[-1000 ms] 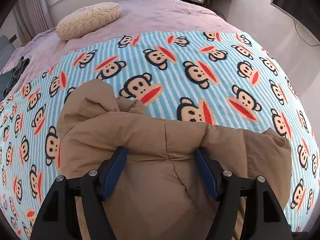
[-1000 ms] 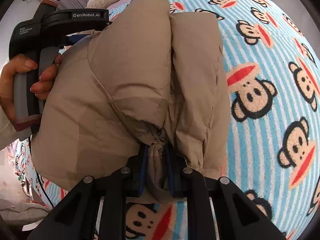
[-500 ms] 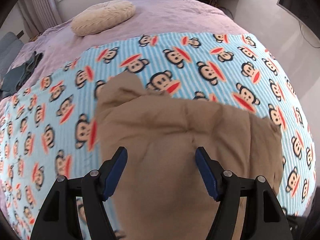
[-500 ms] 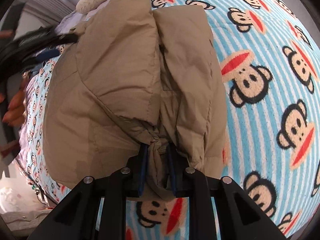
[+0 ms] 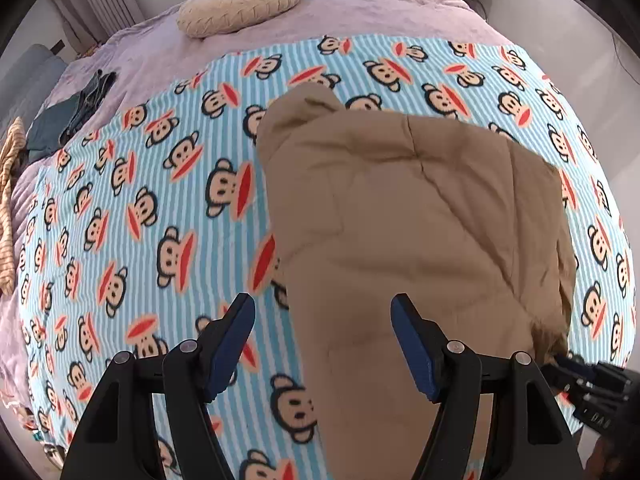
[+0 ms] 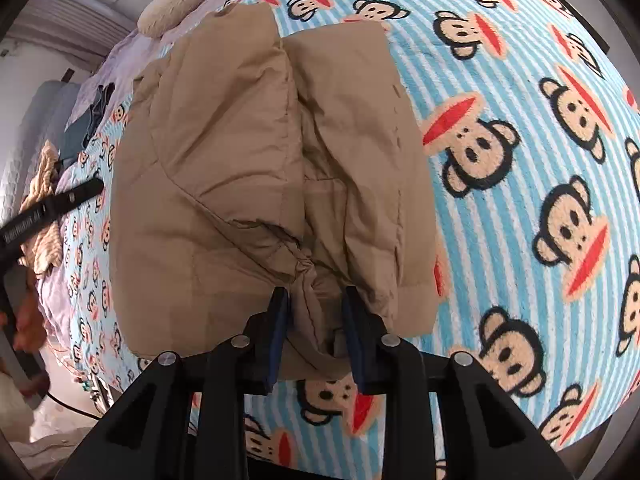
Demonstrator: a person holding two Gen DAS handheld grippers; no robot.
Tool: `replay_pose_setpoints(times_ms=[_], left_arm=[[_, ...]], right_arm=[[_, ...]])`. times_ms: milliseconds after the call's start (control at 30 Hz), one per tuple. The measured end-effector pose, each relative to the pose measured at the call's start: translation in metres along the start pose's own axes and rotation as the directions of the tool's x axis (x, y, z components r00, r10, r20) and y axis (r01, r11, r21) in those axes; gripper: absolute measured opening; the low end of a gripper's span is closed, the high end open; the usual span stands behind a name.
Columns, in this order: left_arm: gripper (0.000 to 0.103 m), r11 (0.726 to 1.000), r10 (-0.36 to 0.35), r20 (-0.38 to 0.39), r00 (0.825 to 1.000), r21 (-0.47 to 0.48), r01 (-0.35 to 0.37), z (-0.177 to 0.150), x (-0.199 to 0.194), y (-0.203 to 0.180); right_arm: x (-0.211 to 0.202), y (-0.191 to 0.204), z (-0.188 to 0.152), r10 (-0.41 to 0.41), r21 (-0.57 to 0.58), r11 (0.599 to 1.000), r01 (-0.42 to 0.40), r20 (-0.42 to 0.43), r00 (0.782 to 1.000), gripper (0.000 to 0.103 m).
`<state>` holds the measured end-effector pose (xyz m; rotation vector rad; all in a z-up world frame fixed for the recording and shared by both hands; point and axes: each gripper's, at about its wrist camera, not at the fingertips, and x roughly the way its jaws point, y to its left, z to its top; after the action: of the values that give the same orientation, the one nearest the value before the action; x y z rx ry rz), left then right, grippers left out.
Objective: Fold large clothes
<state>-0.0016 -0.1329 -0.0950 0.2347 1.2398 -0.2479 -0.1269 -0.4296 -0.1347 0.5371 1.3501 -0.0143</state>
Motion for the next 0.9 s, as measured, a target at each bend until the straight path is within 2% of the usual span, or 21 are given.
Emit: replay_pose_setpoints(times_ms=[267, 300, 367, 533, 700, 800, 867, 900], left_arm=[[0.071, 1.0, -0.026, -0.061, 0.998, -0.018, 0.025, -0.02, 0.009, 0.002], [0.078, 1.0, -0.025, -0.064, 0.998, -0.018, 0.023, -0.021, 0.01, 0.002], [0.103, 1.0, -0.019, -0.061, 0.998, -0.022, 0.018, -0.024, 0.01, 0.002], [0.103, 0.999, -0.033, -0.057, 0.998, -0.02, 0.031, -0.026, 0.012, 0.003], [0.103, 0.995, -0.084, -0.055, 0.995, -0.063, 0.08, -0.028, 0.016, 0.012], [0.103, 0.987, -0.127, -0.06, 0.99, -0.102, 0.121, -0.029, 0.021, 0.021], [0.103, 0.982, -0.151, -0.066, 0.986, -0.124, 0.143, -0.03, 0.025, 0.026], [0.103, 0.98, -0.161, -0.067, 0.985, -0.132, 0.151, -0.031, 0.027, 0.028]], right_arm=[[-0.009, -0.009, -0.002, 0.006, 0.014, 1.0, -0.006, 0.008, 1.0, 0.038], [-0.008, -0.01, 0.001, 0.006, 0.013, 1.0, -0.006, 0.007, 1.0, 0.038], [-0.009, -0.011, 0.002, 0.008, 0.016, 1.0, -0.008, 0.009, 1.0, 0.039], [-0.017, -0.015, 0.007, 0.017, 0.025, 1.0, -0.018, 0.02, 1.0, 0.043], [-0.025, -0.029, 0.017, 0.012, 0.054, 0.998, -0.015, 0.055, 0.998, 0.069], [-0.023, -0.047, 0.026, 0.057, 0.102, 0.993, -0.061, 0.041, 0.998, 0.083], [-0.019, -0.06, 0.031, 0.105, 0.144, 0.984, -0.108, 0.03, 0.994, 0.083], [-0.016, -0.068, 0.034, 0.13, 0.162, 0.978, -0.132, 0.023, 0.991, 0.087]])
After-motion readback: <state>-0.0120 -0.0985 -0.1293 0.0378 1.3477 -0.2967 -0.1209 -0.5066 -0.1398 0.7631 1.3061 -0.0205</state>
